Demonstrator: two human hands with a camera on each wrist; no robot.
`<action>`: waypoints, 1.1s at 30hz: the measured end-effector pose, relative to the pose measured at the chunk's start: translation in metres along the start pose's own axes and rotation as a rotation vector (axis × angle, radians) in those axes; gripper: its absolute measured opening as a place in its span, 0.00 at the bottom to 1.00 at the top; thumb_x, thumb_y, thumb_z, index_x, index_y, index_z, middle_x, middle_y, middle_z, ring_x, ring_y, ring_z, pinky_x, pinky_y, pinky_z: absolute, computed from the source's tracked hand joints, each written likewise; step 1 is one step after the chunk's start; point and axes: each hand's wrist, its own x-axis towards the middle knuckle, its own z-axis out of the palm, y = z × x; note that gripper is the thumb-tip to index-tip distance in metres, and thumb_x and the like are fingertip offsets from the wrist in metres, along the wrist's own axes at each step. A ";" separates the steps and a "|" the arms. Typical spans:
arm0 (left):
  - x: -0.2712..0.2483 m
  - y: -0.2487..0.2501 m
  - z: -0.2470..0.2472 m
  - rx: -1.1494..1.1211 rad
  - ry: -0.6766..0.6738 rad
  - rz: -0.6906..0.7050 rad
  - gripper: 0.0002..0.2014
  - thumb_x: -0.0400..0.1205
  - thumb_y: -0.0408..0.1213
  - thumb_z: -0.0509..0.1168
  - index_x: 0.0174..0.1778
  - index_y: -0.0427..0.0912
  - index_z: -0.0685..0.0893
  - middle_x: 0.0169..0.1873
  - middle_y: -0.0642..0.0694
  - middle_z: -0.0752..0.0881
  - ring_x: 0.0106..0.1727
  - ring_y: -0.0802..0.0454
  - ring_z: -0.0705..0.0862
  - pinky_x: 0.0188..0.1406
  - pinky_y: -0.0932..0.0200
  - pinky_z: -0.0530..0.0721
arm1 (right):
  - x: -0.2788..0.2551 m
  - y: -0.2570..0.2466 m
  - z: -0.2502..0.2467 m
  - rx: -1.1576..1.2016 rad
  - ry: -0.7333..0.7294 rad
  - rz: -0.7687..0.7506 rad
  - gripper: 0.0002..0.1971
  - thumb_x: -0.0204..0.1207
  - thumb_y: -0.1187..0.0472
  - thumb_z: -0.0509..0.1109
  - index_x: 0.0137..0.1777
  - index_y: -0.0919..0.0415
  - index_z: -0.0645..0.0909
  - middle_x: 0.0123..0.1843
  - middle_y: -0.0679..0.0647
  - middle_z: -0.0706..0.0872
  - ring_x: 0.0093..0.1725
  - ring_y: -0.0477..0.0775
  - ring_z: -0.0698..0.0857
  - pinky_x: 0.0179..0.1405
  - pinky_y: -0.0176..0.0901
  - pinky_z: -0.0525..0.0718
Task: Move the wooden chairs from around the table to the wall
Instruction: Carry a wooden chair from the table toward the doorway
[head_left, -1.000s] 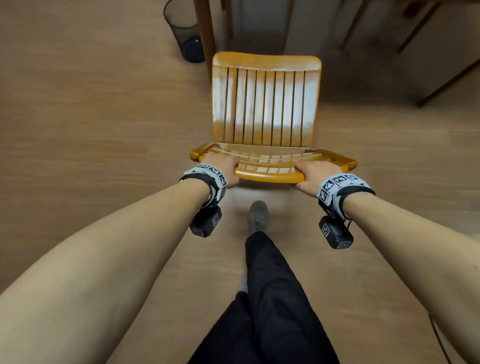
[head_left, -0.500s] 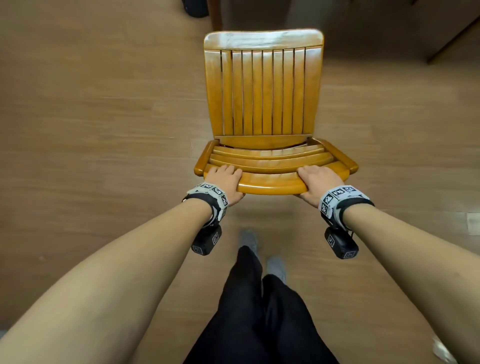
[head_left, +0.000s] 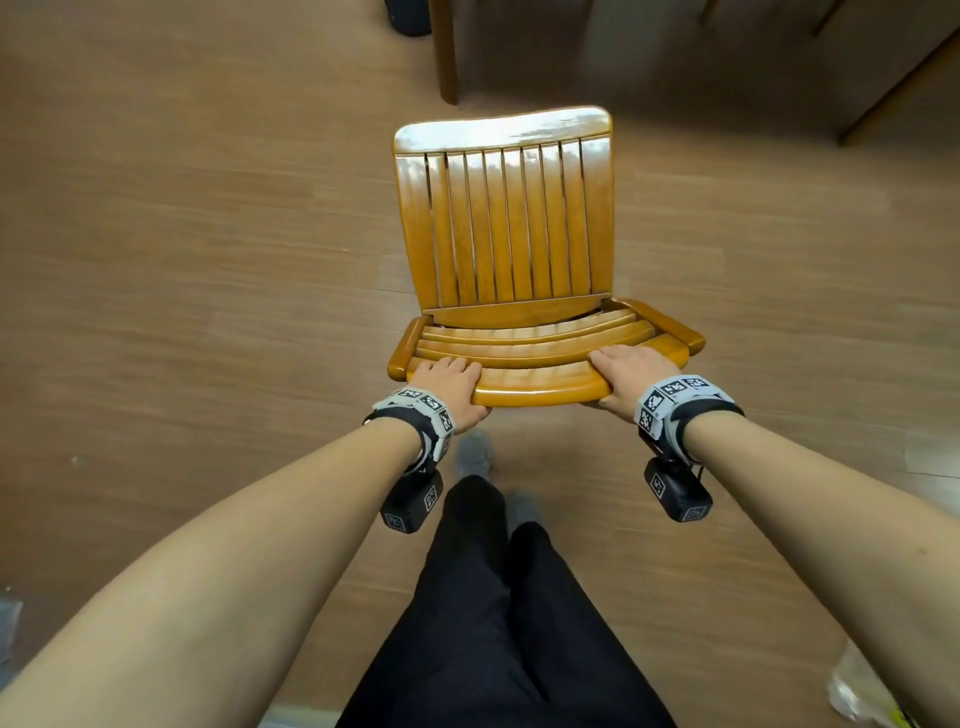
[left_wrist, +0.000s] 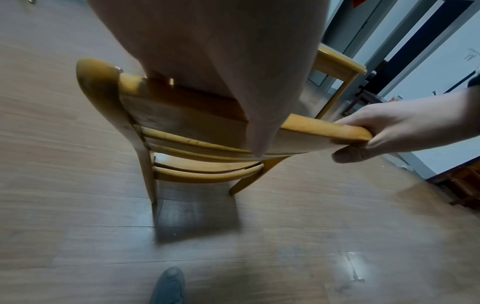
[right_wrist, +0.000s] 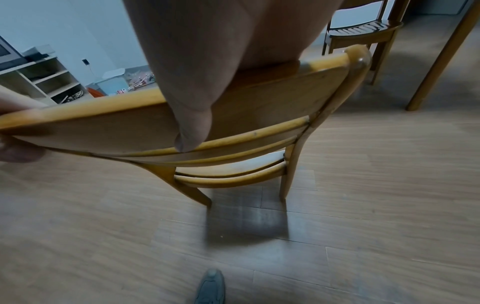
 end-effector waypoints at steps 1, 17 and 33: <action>-0.003 0.005 0.002 -0.010 -0.004 -0.006 0.28 0.83 0.58 0.62 0.75 0.46 0.73 0.72 0.45 0.78 0.74 0.43 0.75 0.74 0.44 0.72 | -0.005 0.002 0.000 -0.006 -0.001 0.000 0.26 0.81 0.36 0.67 0.70 0.53 0.77 0.69 0.52 0.83 0.67 0.56 0.82 0.66 0.51 0.80; -0.009 0.035 -0.018 -0.073 0.046 -0.149 0.19 0.78 0.50 0.61 0.62 0.46 0.79 0.62 0.43 0.84 0.62 0.40 0.82 0.62 0.44 0.80 | -0.024 0.015 -0.010 -0.057 0.183 0.080 0.20 0.79 0.55 0.68 0.70 0.59 0.77 0.69 0.57 0.82 0.70 0.61 0.78 0.76 0.54 0.70; 0.009 0.010 -0.067 -0.040 0.138 -0.157 0.19 0.81 0.46 0.64 0.66 0.43 0.76 0.59 0.43 0.81 0.60 0.42 0.80 0.62 0.48 0.76 | 0.017 0.007 -0.044 -0.037 0.352 0.157 0.24 0.75 0.53 0.73 0.68 0.62 0.77 0.63 0.59 0.82 0.64 0.62 0.79 0.72 0.54 0.73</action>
